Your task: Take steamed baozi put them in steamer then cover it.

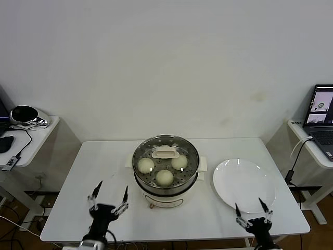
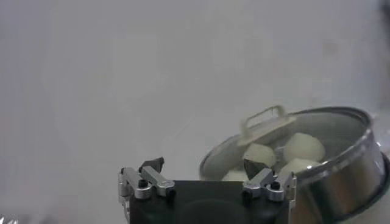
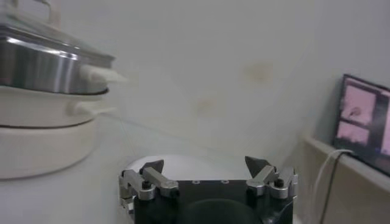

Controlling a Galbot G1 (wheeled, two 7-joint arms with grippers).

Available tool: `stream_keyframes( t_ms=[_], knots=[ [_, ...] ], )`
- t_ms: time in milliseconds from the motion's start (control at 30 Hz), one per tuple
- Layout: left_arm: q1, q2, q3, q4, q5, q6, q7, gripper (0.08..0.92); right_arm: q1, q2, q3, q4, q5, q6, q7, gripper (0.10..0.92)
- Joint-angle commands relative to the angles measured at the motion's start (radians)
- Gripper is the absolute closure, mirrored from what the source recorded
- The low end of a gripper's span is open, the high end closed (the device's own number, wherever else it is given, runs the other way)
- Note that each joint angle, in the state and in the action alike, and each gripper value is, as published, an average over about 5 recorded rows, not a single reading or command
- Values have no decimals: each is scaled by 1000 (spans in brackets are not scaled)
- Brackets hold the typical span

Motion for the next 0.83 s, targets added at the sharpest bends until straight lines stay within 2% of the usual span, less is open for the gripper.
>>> stream_keyframes(
  t_ms=[33, 833],
  knots=[
    [182, -32, -96, 47, -242, -151, -59, 177, -41, -25, -134, 54, 81, -35, -19, 203],
    [139, -34, -95, 110, -238, -134, -27, 177, -60, -8, -185, 94, 75, -66, 11, 203]
  ],
)
